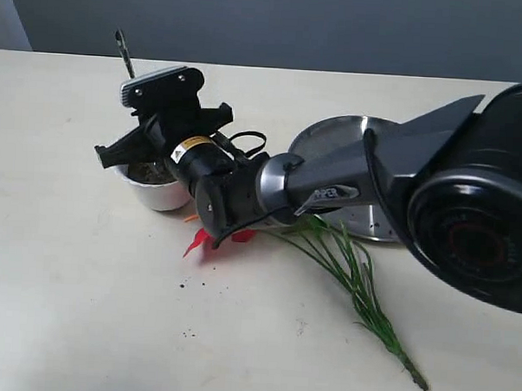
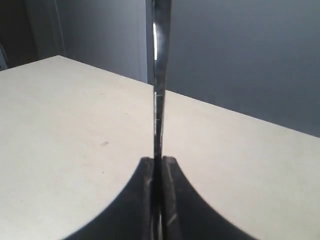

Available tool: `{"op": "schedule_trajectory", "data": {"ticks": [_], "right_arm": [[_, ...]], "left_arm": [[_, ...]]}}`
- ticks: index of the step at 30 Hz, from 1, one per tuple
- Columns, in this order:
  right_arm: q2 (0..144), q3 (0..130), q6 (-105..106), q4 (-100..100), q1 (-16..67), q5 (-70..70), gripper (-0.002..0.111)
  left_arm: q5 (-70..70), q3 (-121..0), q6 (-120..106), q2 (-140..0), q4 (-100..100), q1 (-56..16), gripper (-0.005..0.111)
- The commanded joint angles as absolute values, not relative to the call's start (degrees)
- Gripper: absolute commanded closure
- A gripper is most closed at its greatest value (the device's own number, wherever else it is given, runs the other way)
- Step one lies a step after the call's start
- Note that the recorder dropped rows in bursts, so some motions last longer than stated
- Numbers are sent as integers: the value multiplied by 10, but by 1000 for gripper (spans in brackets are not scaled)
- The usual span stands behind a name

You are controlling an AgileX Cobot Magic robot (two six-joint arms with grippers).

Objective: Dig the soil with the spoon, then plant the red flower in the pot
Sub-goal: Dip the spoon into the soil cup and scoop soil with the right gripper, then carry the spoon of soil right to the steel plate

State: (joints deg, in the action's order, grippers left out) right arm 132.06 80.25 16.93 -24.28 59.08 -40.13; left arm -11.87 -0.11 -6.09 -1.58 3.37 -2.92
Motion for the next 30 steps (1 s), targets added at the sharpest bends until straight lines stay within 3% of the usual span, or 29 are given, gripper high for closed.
{"op": "schedule_trajectory", "data": {"ticks": [1,13,30], "right_arm": [[1322,803,169,-235,589,-395,109],[1254,803,178,-234,587,-458,109],[1305,803,184,-253,587,-362,109]], "left_arm": [[-115,0,-58,-13,31,-30,106],[-115,0,-58,-13,31,-30,106],[-115,0,-58,-13,31,-30,106]]}}
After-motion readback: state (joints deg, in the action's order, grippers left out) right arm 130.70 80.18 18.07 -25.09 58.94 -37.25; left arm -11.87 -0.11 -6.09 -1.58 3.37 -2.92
